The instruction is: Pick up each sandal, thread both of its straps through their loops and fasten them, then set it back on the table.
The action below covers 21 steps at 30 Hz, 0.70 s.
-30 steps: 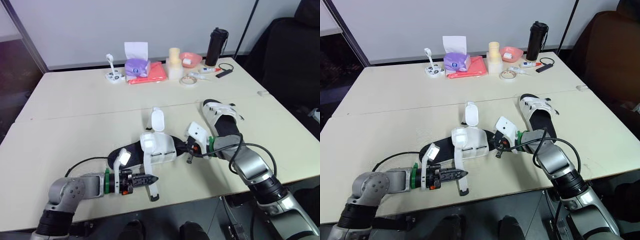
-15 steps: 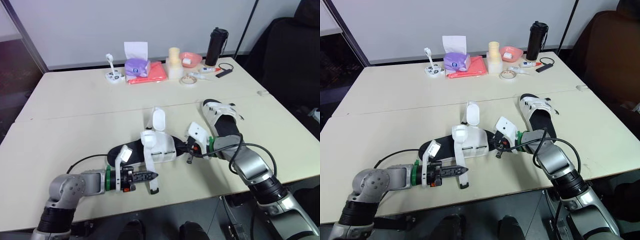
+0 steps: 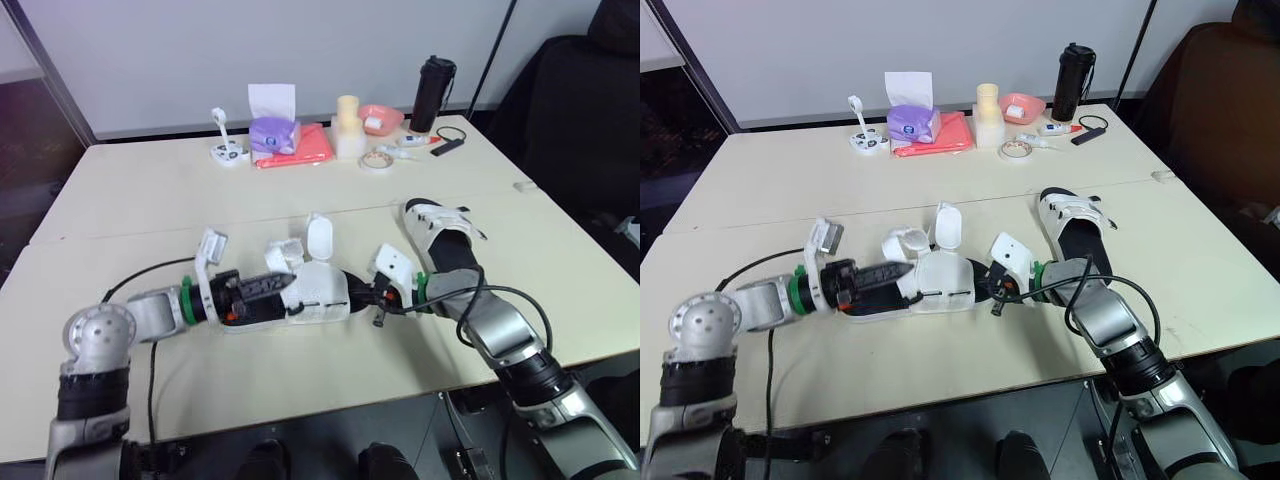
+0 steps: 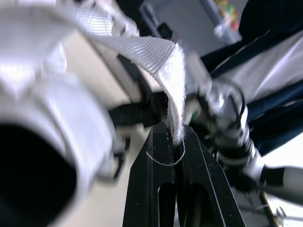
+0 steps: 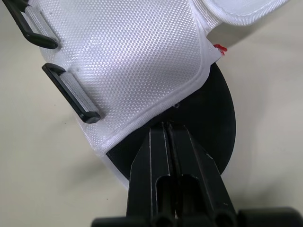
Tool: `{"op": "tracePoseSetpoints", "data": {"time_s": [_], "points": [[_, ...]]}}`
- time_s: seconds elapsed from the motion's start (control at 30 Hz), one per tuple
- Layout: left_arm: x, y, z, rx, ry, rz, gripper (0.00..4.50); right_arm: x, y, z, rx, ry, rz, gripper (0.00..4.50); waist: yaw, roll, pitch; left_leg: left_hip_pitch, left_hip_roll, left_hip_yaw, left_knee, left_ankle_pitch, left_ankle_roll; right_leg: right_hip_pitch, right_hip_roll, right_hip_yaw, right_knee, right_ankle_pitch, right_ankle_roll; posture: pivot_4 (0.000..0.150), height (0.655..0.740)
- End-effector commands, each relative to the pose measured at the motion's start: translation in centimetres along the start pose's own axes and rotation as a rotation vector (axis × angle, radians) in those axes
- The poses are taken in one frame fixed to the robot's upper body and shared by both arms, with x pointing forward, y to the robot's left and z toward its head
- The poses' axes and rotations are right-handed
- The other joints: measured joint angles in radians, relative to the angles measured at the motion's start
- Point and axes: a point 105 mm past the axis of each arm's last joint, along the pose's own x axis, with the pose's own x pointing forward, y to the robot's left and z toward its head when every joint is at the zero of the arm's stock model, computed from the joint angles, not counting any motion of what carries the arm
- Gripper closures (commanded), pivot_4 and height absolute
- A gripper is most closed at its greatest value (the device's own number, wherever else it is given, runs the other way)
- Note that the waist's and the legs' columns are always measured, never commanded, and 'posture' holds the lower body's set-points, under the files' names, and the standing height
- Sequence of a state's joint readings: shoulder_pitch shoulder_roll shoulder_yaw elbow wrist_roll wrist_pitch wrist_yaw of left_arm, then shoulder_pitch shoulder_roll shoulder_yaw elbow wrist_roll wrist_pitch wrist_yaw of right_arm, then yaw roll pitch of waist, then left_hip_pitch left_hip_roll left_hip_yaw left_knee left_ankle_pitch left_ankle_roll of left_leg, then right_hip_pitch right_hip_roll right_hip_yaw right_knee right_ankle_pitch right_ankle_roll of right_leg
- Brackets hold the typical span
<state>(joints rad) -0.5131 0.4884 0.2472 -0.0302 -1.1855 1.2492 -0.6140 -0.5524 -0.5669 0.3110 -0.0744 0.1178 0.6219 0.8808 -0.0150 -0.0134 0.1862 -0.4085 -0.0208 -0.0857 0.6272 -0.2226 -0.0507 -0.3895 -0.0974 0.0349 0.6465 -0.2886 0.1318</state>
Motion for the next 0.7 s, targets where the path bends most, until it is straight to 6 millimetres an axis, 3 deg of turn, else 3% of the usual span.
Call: {"op": "tracePoseSetpoints", "data": {"time_s": [0.03,0.33,0.7], "points": [[1.9,0.9,0.4,0.044,0.043,-0.016,4.45,0.6,0.4,-0.3,-0.009,0.021,0.017,4.50,-0.001,0.000,0.000,0.000,0.000,0.000,0.000,0.000,0.000,0.000,0.000,0.000,0.000,0.000,0.000,0.150,0.7400],[3.9,2.9,0.5,0.129,0.160,-0.052,4.45,0.3,0.6,-0.5,-0.004,0.028,0.011,4.50,-0.005,0.000,0.000,0.000,0.000,0.001,-0.001,0.000,0.000,-0.001,0.000,0.000,0.000,0.000,0.000,0.150,0.7400],[3.6,2.0,0.4,0.122,0.200,-0.116,4.45,0.1,0.7,-0.7,-0.002,0.032,-0.002,4.50,-0.003,0.000,0.000,-0.001,0.000,0.001,-0.002,0.000,0.000,-0.001,0.000,0.000,0.000,0.000,0.000,0.150,0.7400]]}}
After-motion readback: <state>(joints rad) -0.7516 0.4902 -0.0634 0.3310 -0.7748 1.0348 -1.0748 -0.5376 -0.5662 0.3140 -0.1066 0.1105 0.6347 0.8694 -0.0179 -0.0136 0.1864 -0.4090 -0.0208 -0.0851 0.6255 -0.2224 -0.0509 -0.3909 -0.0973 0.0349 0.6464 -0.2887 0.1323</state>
